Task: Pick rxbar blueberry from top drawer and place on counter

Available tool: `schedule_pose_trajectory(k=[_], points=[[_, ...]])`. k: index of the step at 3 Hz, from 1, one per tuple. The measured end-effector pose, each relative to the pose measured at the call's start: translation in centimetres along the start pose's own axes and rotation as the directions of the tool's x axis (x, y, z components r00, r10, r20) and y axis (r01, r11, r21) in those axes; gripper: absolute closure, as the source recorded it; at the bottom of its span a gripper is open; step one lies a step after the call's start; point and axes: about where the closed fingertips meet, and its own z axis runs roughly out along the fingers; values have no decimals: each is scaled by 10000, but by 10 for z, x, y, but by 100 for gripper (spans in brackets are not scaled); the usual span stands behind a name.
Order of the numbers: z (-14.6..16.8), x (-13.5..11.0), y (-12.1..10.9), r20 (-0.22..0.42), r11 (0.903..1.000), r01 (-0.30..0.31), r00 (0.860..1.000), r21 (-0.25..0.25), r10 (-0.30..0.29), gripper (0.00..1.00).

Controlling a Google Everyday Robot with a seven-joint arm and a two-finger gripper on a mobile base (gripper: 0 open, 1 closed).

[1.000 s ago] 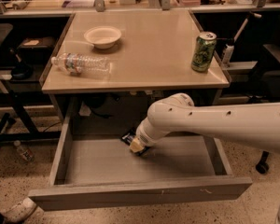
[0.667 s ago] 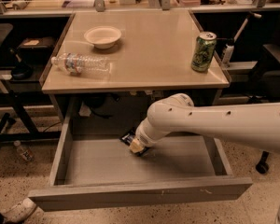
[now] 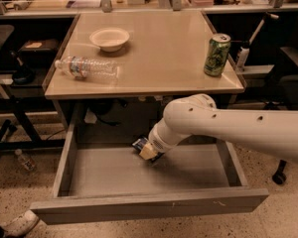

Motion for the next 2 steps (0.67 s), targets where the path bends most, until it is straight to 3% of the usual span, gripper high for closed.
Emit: schedule_pose_trajectory(k=[2], points=[[-68, -7, -2, 528, 9993, -335, 9980, -164, 343, 100]])
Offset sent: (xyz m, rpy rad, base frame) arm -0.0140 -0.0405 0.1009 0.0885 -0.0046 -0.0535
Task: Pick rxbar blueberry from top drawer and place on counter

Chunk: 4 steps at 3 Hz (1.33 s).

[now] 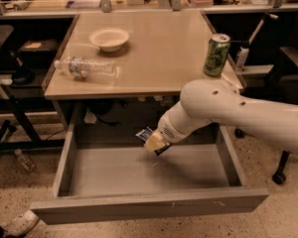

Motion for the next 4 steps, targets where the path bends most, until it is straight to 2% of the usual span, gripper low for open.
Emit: schedule_pose_trajectory(k=[2, 4], points=[[-87, -3, -14, 165, 9949, -293, 9995, 966, 278, 100], [-141, -29, -42, 287, 9809, -191, 9995, 1933, 138, 100]])
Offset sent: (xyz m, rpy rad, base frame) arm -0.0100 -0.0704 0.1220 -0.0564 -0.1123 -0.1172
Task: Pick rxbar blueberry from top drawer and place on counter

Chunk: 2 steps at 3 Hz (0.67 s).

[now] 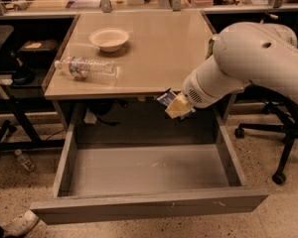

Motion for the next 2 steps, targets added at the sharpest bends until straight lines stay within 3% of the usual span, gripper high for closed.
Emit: schedule_pose_trajectory(k=[2], points=[[-2, -36, -39, -13, 9995, 110, 9999, 302, -110, 100]])
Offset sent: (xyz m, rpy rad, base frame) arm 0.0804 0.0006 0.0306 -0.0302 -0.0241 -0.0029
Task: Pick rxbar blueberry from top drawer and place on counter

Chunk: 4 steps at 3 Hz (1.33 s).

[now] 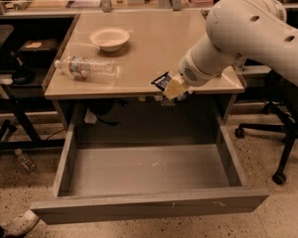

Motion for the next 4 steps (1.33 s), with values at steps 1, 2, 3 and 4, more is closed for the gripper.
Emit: schedule_pose_trajectory(k=[1, 2, 3, 4], points=[[11, -16, -15, -65, 10000, 52, 10000, -13, -52, 100], [30, -36, -27, -98, 9996, 278, 9996, -80, -279, 100], [43, -53, -41, -111, 9986, 530, 9985, 22, -530, 100], [54, -65, -58, -162, 9976, 676, 9976, 148, -674, 100]])
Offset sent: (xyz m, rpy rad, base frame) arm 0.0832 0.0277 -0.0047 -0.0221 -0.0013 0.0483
